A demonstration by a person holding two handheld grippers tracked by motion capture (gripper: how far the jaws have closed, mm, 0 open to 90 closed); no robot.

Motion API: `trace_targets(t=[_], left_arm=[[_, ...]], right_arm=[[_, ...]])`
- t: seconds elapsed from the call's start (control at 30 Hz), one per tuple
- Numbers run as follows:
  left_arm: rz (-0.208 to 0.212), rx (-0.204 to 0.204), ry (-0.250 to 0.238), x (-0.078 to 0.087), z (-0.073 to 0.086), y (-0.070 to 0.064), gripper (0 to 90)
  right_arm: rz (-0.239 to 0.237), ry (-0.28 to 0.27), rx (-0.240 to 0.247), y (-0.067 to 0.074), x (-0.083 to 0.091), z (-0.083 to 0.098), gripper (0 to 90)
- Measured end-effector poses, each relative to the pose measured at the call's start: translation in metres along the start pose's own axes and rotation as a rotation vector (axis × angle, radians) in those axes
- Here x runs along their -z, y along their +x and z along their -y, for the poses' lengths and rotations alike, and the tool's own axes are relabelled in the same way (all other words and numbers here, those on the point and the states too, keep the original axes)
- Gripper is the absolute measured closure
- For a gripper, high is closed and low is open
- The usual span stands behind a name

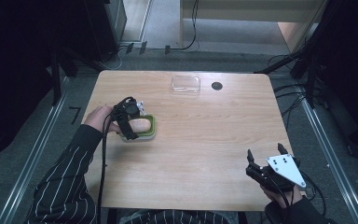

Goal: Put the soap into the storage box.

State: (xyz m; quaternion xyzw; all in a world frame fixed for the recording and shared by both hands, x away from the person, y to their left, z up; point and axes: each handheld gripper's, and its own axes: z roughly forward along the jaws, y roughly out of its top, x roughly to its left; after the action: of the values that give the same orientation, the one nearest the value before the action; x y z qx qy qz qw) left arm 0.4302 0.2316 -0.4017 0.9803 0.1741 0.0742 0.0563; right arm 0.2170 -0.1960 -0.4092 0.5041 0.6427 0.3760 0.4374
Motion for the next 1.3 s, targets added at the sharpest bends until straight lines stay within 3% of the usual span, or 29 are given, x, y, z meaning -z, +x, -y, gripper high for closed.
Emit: trace_targets(t=[0.53,0.8,1.3], left_arm=[[-0.041,0.052,0.019,0.014,0.001,-0.048,3.8],[-0.024,0.088,0.031,0.013,0.009,-0.071,3.6],[-0.018,0.106,0.02,0.009,0.026,-0.104,3.4]], right_arm=[[0.001,-0.004,0.002,0.0,0.0,0.0,13.6],[-0.001,-0.001,0.001,0.0,0.0,0.0,13.6],[-0.001,-0.003,0.009,0.0,0.0,0.0,13.6]])
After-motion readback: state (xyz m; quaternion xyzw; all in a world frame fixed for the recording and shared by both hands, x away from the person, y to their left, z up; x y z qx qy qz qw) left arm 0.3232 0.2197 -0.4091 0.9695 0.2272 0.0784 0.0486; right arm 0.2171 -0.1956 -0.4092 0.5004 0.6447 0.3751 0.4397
